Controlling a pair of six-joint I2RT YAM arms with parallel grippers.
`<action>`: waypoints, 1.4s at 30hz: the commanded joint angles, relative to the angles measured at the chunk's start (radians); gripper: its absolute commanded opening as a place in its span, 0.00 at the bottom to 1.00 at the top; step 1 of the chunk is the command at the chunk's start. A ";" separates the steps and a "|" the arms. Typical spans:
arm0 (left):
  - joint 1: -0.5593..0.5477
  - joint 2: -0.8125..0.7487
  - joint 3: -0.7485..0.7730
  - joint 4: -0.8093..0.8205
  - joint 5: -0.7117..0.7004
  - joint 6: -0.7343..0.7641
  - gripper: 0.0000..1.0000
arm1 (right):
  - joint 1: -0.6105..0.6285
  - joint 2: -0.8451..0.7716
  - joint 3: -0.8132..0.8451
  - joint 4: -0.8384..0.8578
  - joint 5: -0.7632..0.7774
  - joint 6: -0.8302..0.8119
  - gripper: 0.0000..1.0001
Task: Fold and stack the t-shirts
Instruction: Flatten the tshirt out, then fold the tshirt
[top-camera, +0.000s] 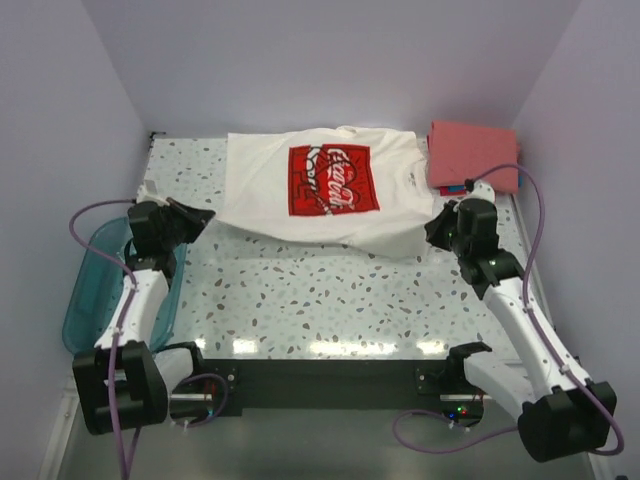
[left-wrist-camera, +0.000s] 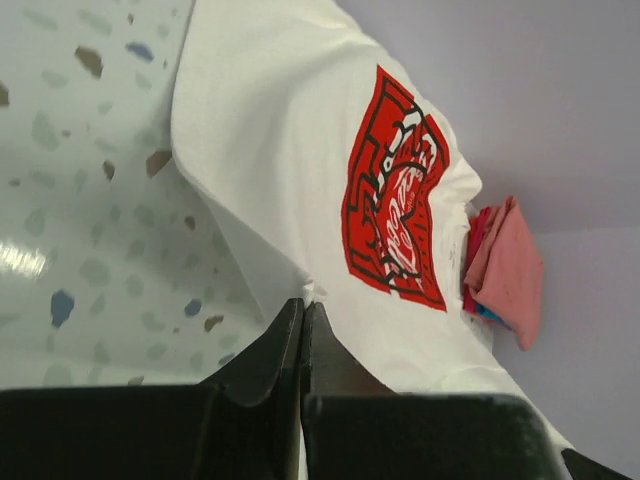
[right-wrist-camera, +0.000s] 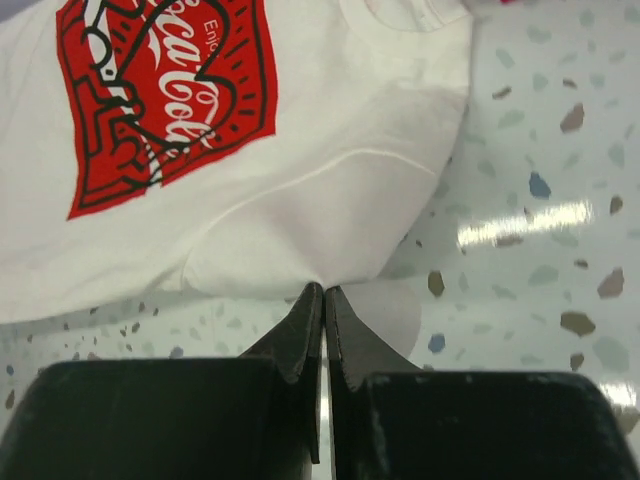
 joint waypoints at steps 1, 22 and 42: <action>-0.032 -0.137 -0.117 -0.072 -0.079 0.034 0.00 | 0.002 -0.146 -0.091 -0.110 -0.019 0.090 0.00; -0.049 -0.003 -0.082 -0.183 -0.238 0.037 0.00 | -0.001 0.071 0.005 -0.086 0.019 0.088 0.00; -0.050 0.280 0.080 -0.138 -0.284 -0.009 0.00 | -0.150 0.466 0.212 0.050 -0.102 0.124 0.00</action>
